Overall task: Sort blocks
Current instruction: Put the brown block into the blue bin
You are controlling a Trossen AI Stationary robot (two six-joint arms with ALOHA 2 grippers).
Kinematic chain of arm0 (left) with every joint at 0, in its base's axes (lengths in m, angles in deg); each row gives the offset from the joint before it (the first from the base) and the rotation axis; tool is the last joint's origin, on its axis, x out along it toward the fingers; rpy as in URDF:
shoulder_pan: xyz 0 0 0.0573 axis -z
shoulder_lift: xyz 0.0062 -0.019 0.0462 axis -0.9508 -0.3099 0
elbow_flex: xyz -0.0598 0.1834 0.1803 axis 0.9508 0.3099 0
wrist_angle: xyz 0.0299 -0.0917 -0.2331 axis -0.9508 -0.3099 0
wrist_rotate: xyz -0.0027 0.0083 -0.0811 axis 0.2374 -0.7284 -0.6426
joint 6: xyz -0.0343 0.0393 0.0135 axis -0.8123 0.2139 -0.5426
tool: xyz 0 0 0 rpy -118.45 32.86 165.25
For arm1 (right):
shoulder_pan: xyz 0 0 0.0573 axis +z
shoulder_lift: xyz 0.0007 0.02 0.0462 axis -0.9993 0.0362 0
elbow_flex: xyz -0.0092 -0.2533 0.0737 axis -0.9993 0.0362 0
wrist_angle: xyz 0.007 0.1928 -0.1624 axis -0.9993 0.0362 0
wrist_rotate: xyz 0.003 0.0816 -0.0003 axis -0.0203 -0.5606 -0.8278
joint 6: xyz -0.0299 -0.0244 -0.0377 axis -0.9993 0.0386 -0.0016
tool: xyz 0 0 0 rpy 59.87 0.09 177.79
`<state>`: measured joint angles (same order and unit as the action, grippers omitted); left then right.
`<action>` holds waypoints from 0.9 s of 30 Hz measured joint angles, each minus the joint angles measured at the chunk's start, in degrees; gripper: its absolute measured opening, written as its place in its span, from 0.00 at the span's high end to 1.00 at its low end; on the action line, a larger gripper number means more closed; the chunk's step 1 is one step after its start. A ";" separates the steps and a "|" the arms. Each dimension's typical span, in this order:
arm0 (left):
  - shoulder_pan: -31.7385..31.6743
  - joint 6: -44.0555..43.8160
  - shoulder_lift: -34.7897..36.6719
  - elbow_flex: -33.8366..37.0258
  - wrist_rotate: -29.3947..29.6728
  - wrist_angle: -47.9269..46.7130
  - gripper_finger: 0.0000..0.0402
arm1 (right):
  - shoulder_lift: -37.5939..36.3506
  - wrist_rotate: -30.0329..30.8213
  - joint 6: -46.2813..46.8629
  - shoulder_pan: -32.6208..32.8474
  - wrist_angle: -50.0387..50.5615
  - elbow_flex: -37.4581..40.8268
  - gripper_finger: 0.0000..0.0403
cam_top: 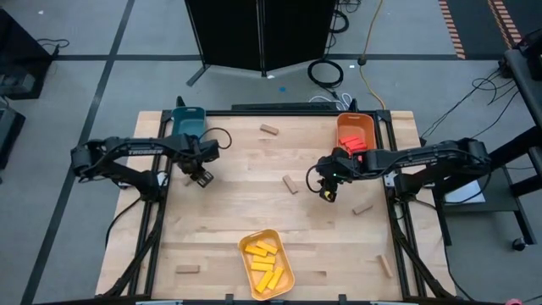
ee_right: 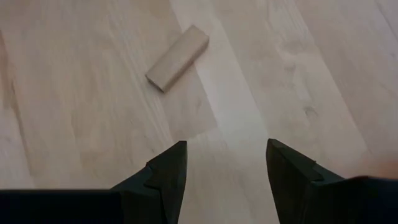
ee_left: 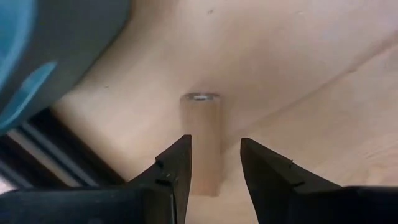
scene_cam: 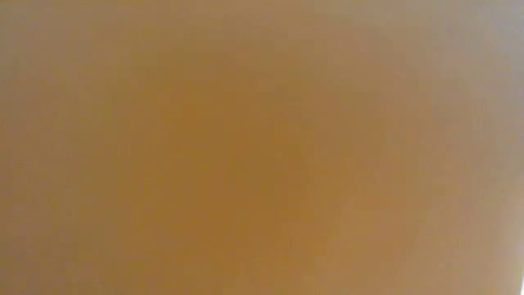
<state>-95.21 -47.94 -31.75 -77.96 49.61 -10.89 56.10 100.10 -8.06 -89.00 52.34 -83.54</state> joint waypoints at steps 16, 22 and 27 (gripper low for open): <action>-0.07 4.87 -5.55 -0.01 2.32 1.47 0.67 | 1.09 -0.11 -3.85 -2.79 0.20 0.00 0.60; 0.53 3.94 -1.00 -0.01 1.33 -1.67 0.62 | 1.09 0.09 -3.79 -3.87 0.56 0.00 0.60; 0.53 1.50 2.41 0.61 1.41 -0.46 0.48 | 1.09 0.09 -3.67 -3.87 0.57 0.00 0.60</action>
<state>-94.69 -46.44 -29.34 -77.35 51.02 -11.35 57.18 100.19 -11.73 -92.87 52.92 -83.54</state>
